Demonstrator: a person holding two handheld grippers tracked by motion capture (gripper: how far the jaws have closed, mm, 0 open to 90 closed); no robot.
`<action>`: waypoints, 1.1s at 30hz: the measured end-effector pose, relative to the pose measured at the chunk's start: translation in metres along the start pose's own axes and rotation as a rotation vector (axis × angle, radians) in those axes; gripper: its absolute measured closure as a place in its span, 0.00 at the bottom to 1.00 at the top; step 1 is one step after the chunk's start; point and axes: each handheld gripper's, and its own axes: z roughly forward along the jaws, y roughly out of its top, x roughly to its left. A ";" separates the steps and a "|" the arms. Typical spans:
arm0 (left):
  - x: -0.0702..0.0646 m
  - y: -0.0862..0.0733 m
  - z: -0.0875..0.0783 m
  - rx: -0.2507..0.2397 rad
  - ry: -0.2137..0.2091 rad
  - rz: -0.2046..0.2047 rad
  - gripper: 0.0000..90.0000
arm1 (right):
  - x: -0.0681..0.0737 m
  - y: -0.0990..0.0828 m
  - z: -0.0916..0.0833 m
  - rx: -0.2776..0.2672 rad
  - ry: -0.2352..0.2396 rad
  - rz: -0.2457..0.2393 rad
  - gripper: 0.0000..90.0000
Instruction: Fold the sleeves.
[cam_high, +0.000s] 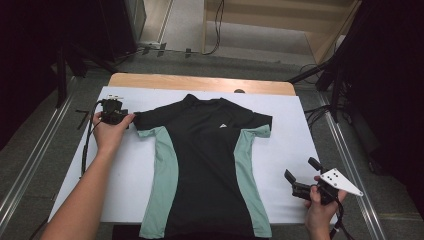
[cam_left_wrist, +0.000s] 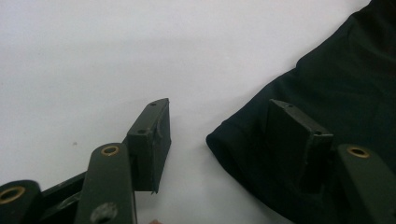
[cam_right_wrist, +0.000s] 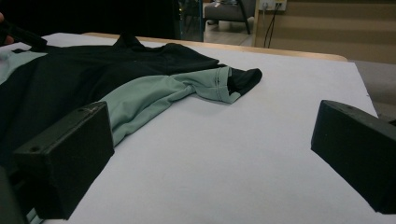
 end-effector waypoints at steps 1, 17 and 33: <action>-0.003 0.000 0.000 0.002 -0.001 -0.001 0.51 | 0.000 0.000 0.000 0.000 0.000 0.001 0.00; -0.012 0.006 -0.014 -0.038 -0.078 0.042 0.96 | 0.000 0.000 0.001 0.002 -0.001 -0.001 0.00; -0.067 0.026 -0.050 -0.130 -0.284 0.066 0.96 | -0.001 0.000 0.001 0.000 -0.002 0.001 0.00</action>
